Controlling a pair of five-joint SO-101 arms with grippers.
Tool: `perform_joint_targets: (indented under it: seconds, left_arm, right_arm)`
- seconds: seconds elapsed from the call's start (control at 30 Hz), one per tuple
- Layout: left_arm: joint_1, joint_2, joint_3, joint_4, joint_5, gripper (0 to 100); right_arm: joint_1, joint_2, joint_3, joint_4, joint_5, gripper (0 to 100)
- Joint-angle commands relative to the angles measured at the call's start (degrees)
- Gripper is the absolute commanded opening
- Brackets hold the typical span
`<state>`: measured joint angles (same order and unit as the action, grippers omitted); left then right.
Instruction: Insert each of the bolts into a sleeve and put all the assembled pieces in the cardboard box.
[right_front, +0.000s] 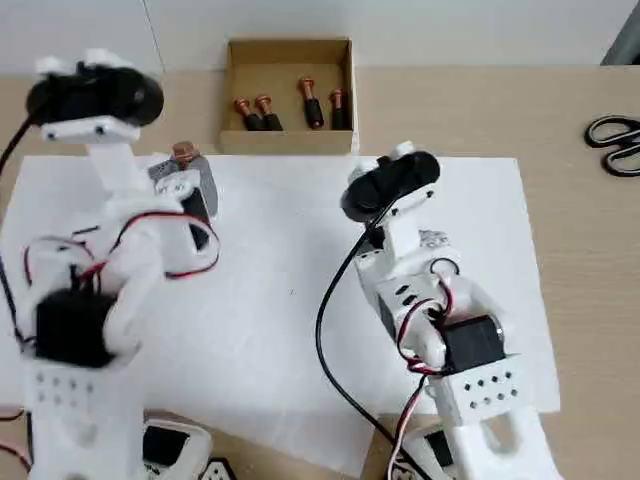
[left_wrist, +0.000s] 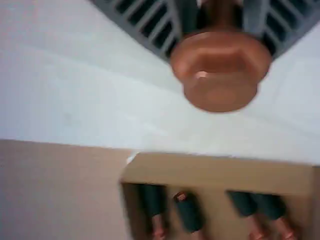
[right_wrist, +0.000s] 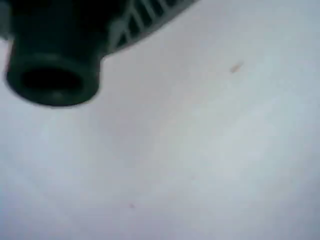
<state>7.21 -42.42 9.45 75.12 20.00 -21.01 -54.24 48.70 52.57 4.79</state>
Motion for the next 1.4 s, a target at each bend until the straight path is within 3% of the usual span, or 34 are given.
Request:
perform_joint_targets:
  seconds: [0.0, 0.37, 0.6, 0.87, 1.0, 1.1, 1.37]
  left_arm:
    - [3.5, -2.1, -0.1, -1.7, 0.2, 0]
    - [4.7, -7.2, 13.0, -17.7, 0.5, 0]
    - [4.7, -13.5, 20.3, -19.3, 0.5, 0]
    - [9.1, -14.9, 24.7, -22.3, 0.5, 0]
    - [10.1, -14.8, 29.6, -32.8, 0.5, 0]
    - [10.8, -14.8, 33.5, -38.7, 0.4, 0]
    - [18.3, -15.0, 36.7, -39.8, 0.3, 0]
  right_arm:
    - [-2.8, -1.0, 2.3, -6.7, -1.0, 0.4]
    - [-10.7, -2.9, 15.9, -24.2, -1.1, 0.5]
    - [-11.8, -22.2, 30.7, -33.3, -1.1, 0.5]
    - [-11.8, -41.9, 44.5, -33.6, -1.1, 0.4]
    - [-11.8, -42.3, 46.4, -33.8, -1.2, 0.4]
    - [-11.8, -42.3, 46.5, -33.5, -6.4, 0.4]
    - [-12.3, -42.3, 46.2, -30.5, -10.9, 0.4]
